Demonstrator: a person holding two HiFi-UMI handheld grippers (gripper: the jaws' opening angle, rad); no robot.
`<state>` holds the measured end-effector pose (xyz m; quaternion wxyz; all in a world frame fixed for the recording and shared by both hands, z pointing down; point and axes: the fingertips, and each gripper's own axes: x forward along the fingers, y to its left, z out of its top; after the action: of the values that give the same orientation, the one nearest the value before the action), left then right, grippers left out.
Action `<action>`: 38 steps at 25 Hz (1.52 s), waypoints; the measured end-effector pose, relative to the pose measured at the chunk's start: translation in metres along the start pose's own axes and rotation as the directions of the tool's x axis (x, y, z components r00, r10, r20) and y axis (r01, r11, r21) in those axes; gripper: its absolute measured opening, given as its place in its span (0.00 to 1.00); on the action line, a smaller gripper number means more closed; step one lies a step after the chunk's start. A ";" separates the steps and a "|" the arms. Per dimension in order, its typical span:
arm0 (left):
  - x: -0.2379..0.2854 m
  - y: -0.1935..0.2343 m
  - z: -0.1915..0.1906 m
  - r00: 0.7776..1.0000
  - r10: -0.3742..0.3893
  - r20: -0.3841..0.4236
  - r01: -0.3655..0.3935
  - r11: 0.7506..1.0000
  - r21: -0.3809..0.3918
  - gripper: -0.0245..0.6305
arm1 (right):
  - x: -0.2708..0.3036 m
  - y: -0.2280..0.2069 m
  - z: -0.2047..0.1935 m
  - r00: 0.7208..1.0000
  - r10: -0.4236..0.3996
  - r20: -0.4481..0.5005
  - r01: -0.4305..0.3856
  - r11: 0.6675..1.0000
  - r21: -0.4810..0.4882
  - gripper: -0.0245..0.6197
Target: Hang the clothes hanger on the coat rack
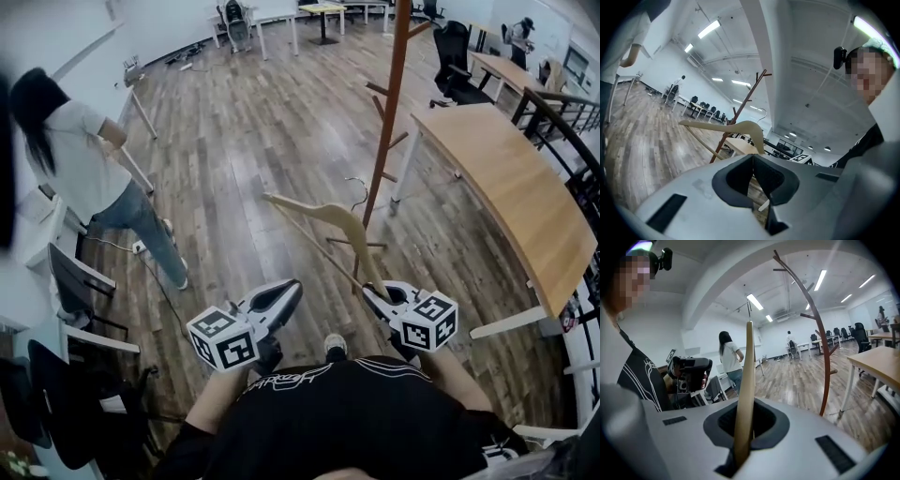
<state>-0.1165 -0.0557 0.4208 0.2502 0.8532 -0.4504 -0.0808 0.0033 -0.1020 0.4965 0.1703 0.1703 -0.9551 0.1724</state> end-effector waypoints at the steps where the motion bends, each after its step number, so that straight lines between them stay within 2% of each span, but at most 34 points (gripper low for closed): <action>1: 0.011 0.011 0.007 1.000 0.003 -0.002 -0.003 1.000 -0.002 0.05 | 0.008 -0.012 0.006 1.000 0.002 0.000 -0.002 1.000 0.001 0.10; 7: 0.081 0.059 0.045 1.000 -0.007 -0.024 0.007 1.000 -0.004 0.05 | 0.041 -0.083 0.045 1.000 -0.005 0.008 0.005 1.000 0.000 0.10; 13: 0.134 0.074 0.073 0.999 -0.033 -0.021 0.034 0.999 0.029 0.05 | 0.049 -0.136 0.074 0.999 -0.019 0.026 0.020 1.000 -0.020 0.10; 22: 0.162 0.079 0.099 0.997 -0.075 0.004 0.075 0.996 0.056 0.05 | 0.044 -0.166 0.105 0.995 -0.063 0.077 0.067 0.996 -0.050 0.10; 38: 0.234 0.136 0.145 0.979 -0.190 -0.072 0.193 0.980 0.038 0.05 | 0.068 -0.233 0.151 0.977 -0.189 0.098 0.192 0.981 -0.025 0.10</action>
<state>-0.1316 -0.3601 0.3844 0.2372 0.9003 -0.3590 -0.0655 -0.0079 -0.3837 0.4529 0.1434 0.2659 -0.9443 0.1306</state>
